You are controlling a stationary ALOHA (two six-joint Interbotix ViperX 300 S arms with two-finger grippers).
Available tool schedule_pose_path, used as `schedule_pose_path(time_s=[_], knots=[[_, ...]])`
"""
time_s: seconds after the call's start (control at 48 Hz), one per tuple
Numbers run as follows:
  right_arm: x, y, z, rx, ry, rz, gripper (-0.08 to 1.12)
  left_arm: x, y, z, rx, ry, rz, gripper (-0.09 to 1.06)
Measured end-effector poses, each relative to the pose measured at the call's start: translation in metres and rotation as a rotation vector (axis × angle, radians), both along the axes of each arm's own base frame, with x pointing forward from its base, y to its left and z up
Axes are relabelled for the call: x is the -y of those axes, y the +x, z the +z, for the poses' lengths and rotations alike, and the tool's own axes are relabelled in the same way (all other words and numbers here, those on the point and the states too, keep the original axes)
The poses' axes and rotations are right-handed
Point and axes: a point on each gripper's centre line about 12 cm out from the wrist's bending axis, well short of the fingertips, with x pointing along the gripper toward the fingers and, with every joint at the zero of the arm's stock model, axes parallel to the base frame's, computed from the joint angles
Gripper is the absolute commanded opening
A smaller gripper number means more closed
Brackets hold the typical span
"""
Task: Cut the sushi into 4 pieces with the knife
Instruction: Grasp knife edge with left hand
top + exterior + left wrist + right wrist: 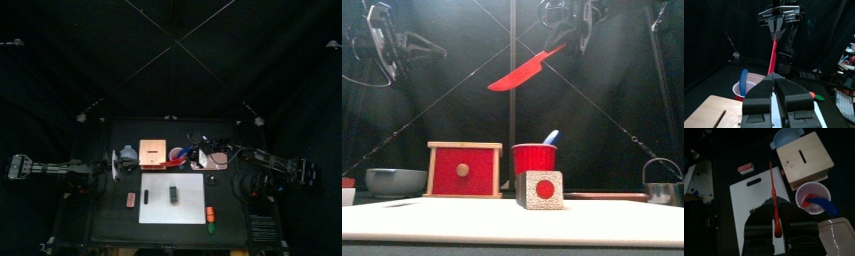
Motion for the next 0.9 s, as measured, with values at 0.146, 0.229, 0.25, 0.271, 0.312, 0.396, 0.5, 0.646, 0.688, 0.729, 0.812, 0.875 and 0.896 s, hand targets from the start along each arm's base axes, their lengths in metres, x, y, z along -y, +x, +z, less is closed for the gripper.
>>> schedule_pose_path(time_s=[0.146,0.229,0.25,0.271,0.312,0.396,0.5,0.646,0.688,0.729,0.812,0.875,0.896], knots=[[-0.007,-0.013,-0.014,0.064,-0.081,-0.011,0.03,0.001,0.000,0.001,0.007,0.004,-0.002,0.44],[-0.013,-0.018,-0.026,0.091,-0.123,-0.001,0.03,0.002,0.001,0.001,0.007,0.012,-0.010,0.44],[-0.016,-0.018,-0.031,0.096,-0.133,0.005,0.03,0.003,0.002,0.001,0.003,0.016,-0.017,0.44],[-0.018,-0.018,-0.033,0.100,-0.142,0.011,0.03,0.003,0.003,0.001,0.001,0.020,-0.020,0.44],[-0.022,-0.018,-0.040,0.117,-0.162,0.021,0.03,0.005,0.006,0.000,-0.010,0.025,-0.032,0.44],[-0.029,-0.018,-0.049,0.157,-0.204,0.038,0.03,0.009,0.015,-0.002,-0.039,0.038,-0.056,0.44],[-0.037,-0.019,-0.060,0.208,-0.257,0.064,0.03,0.015,0.028,-0.005,-0.078,0.066,-0.091,0.45],[-0.051,-0.020,-0.077,0.248,-0.310,0.119,0.03,0.019,0.043,-0.001,-0.113,0.092,-0.120,0.47],[-0.053,-0.021,-0.079,0.256,-0.312,0.124,0.03,0.019,0.047,0.000,-0.131,0.089,-0.124,0.49],[-0.053,-0.021,-0.080,0.266,-0.316,0.121,0.03,0.020,0.051,0.001,-0.150,0.090,-0.129,0.53],[-0.053,-0.022,-0.081,0.272,-0.317,0.121,0.03,0.021,0.059,0.001,-0.212,0.076,-0.138,0.62],[-0.053,-0.022,-0.081,0.278,-0.314,0.118,0.03,0.021,0.064,-0.001,-0.261,0.071,-0.145,0.69],[-0.053,-0.022,-0.081,0.278,-0.315,0.118,0.03,0.022,0.066,-0.002,-0.276,0.068,-0.148,0.71]])
